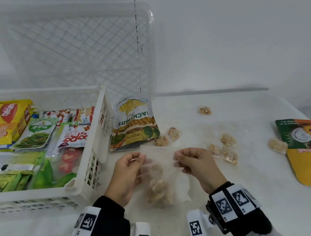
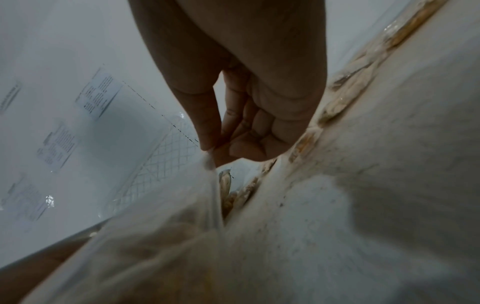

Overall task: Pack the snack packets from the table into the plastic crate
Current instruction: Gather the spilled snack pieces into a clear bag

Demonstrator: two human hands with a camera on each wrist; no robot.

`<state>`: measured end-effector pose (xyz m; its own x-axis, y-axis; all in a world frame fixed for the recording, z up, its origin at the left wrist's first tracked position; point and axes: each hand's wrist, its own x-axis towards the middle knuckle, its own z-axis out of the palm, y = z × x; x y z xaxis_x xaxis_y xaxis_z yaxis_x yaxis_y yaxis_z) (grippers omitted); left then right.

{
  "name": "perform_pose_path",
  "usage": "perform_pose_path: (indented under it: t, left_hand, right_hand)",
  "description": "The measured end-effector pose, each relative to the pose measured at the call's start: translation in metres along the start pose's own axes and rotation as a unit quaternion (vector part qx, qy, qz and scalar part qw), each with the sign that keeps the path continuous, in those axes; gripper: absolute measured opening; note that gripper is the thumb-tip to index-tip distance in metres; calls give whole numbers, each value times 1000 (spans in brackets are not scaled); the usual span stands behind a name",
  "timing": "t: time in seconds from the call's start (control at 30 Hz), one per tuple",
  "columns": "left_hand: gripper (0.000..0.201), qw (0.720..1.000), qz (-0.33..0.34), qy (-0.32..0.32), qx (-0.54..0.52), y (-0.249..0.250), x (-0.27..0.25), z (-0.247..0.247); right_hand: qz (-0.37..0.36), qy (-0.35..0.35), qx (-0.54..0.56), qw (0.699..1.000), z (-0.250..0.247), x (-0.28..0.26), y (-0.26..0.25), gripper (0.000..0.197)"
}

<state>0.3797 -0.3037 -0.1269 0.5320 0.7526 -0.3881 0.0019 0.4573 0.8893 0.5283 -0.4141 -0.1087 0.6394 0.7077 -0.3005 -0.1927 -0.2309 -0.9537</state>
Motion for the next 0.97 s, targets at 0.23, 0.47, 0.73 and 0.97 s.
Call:
perform_pose_path:
  t: [0.23,0.47,0.73,0.97]
  left_hand:
    - [8,999,42,6,11,10,5,-3]
    - [9,998,57,11,25,9,7,-2]
    - [11,999,34,0,-8,12,3,2]
    - [26,996,61,-71,5,15,1,2]
  right_hand:
    - [0,3,-16,1000,1,4,0,11]
    - [13,-23,4,1000,5,5,1,19]
    - [-18,-20,9,1000,9,8,2,6]
    - [-18,-111,53,992,13,6,-1,40]
